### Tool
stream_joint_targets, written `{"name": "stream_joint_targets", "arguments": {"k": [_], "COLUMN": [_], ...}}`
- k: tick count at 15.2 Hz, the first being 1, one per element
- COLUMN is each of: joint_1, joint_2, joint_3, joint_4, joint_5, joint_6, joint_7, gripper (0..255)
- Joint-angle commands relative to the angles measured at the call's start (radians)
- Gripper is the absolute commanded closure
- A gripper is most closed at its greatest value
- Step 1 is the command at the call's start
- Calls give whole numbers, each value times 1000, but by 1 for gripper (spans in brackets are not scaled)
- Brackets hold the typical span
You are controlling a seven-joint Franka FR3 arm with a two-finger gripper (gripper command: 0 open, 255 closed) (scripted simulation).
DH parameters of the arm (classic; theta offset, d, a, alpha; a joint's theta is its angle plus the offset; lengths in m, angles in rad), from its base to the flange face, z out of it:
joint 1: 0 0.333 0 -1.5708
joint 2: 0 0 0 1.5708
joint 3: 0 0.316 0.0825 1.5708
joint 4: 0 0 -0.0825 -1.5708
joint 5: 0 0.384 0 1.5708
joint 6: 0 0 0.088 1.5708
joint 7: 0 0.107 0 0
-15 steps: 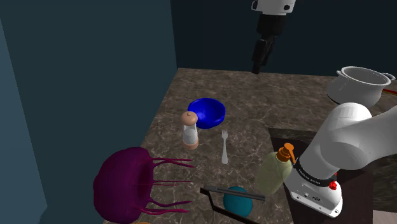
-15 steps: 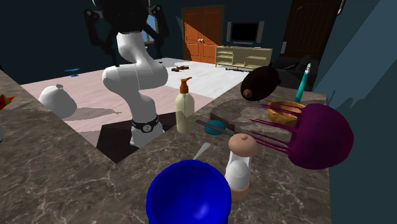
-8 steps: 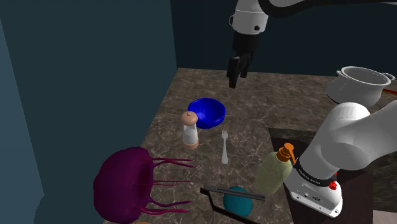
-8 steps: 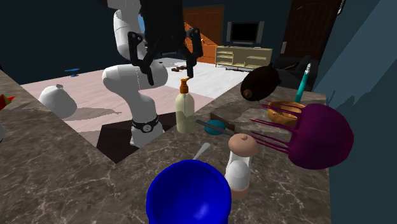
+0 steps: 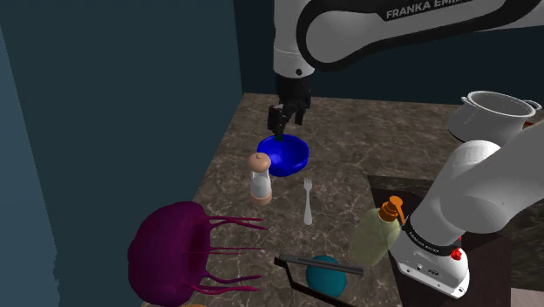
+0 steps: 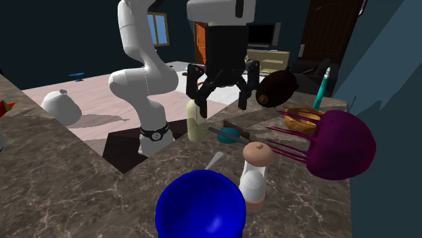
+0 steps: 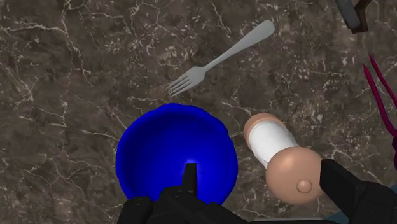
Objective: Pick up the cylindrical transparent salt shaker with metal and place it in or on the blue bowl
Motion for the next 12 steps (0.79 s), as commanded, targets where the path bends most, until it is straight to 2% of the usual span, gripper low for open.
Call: {"name": "stream_joint_targets", "arguments": {"k": [1,7,12], "joint_1": [-3,-6,-5], "joint_2": [68,290,332], "joint_3": [37,137,144], "joint_4": [25,140,119], "joint_5": [-19,-128,-153], "joint_6": [49,151,210], "joint_7": [51,229,255], "gripper": [0,0,0]}}
